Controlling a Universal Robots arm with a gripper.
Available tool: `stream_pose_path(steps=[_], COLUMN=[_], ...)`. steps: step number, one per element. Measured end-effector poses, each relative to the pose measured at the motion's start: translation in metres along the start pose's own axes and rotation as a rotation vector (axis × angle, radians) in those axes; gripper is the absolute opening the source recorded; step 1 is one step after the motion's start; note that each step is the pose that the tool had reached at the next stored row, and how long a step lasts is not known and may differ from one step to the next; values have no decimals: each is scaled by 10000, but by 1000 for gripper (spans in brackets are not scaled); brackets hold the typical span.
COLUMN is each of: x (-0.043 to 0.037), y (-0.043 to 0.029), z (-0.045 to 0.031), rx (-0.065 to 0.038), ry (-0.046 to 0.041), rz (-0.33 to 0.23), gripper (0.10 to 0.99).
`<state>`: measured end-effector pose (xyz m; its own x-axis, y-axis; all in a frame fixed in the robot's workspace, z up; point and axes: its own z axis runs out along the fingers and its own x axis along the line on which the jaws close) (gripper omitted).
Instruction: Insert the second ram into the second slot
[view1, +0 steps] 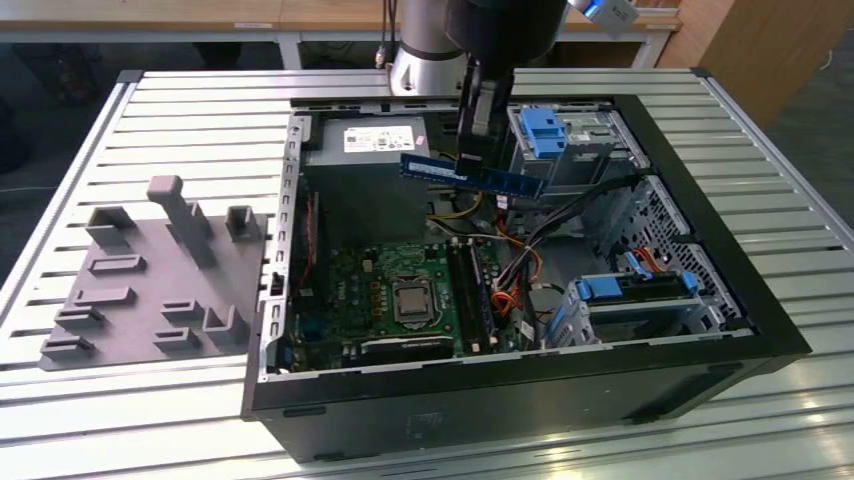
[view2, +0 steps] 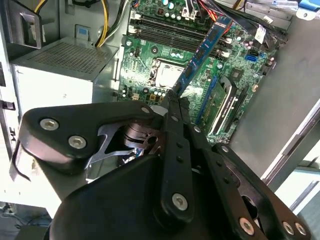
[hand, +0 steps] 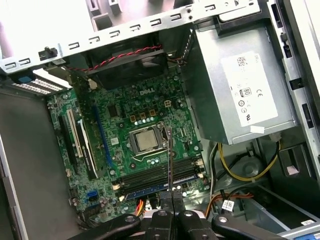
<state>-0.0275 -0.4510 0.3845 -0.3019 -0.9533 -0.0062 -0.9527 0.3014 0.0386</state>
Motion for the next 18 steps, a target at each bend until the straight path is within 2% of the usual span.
stream_pose_path(steps=[18], x=[0], y=[0], z=[0], rx=[6], ry=[-33], rz=[852], gripper=[114])
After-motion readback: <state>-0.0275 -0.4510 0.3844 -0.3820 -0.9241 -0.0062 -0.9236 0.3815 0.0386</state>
